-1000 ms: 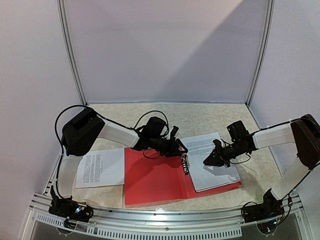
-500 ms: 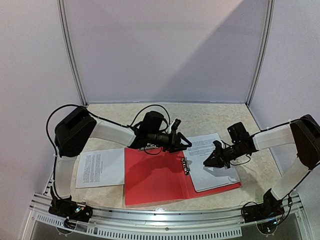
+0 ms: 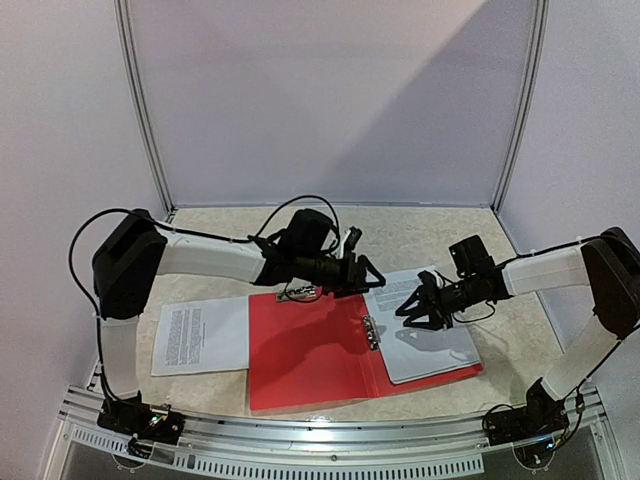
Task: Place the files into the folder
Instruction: Clamp the file with the spring clip on the folder.
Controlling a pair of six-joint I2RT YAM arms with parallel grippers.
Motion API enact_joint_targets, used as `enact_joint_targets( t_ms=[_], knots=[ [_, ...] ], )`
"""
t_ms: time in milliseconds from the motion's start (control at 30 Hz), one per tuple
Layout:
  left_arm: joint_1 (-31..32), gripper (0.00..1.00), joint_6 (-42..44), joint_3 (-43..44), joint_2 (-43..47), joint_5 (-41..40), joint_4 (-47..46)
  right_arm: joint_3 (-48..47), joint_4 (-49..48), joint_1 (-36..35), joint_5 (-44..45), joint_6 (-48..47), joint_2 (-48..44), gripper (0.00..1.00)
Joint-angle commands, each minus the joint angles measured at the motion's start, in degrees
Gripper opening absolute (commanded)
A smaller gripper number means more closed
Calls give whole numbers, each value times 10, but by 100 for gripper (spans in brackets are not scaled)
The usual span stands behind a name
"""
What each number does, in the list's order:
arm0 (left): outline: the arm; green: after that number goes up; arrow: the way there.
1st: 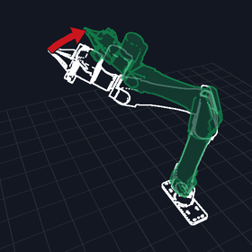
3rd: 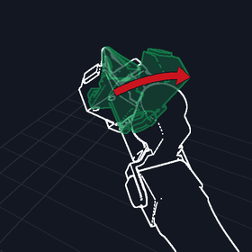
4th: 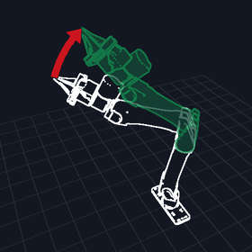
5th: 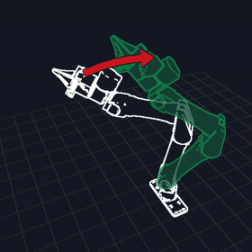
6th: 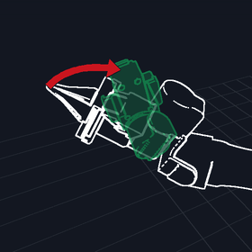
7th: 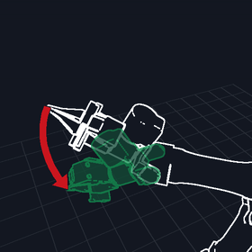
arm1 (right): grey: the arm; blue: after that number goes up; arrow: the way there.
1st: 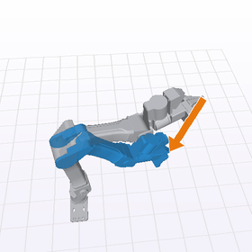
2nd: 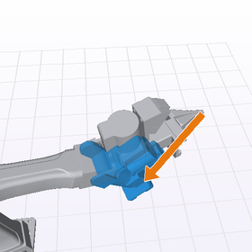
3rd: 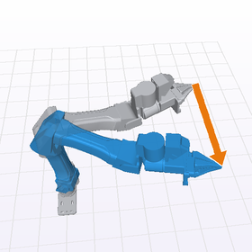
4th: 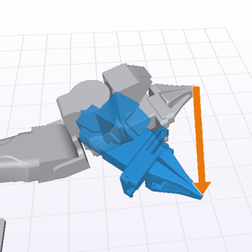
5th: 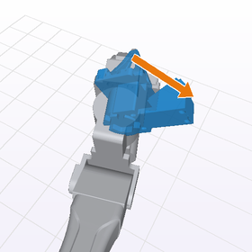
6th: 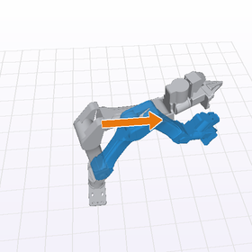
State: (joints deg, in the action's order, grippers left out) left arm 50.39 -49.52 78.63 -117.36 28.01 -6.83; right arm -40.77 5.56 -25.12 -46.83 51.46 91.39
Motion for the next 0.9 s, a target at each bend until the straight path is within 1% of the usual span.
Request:
enact_joint_targets(
  t_ms=[0, 33, 100, 167, 267, 400, 433, 667, 867],
  knots=[
    [-11, 61, 57, 74, 41, -197, 232, -52, -9, -33, 2, 29, 31, 36],
    [-12, 62, 58, 79, 41, -227, 254, -65, -8, -40, 0, 37, 43, 36],
    [-13, 62, 60, 73, 44, -242, 269, -88, -5, -51, -1, 43, 66, 37],
    [-13, 61, 61, 57, 50, -241, 263, -103, -18, -56, -4, 54, 83, 36],
    [-13, 61, 60, 36, 56, -236, 256, -116, -45, -66, -15, 85, 106, 31],
    [-13, 61, 68, 32, 55, -237, 260, -130, -50, -81, -26, 102, 128, 28],
    [-13, 61, 69, 32, 54, -237, 259, -130, -67, -84, -30, 108, 133, 27],
    [-14, 61, 69, 38, 39, -227, 255, -122, -82, -94, -43, 130, 134, 24],
    [-14, 61, 66, 38, 33, -224, 255, -105, -87, -94, -45, 134, 123, 15]
  ],
)
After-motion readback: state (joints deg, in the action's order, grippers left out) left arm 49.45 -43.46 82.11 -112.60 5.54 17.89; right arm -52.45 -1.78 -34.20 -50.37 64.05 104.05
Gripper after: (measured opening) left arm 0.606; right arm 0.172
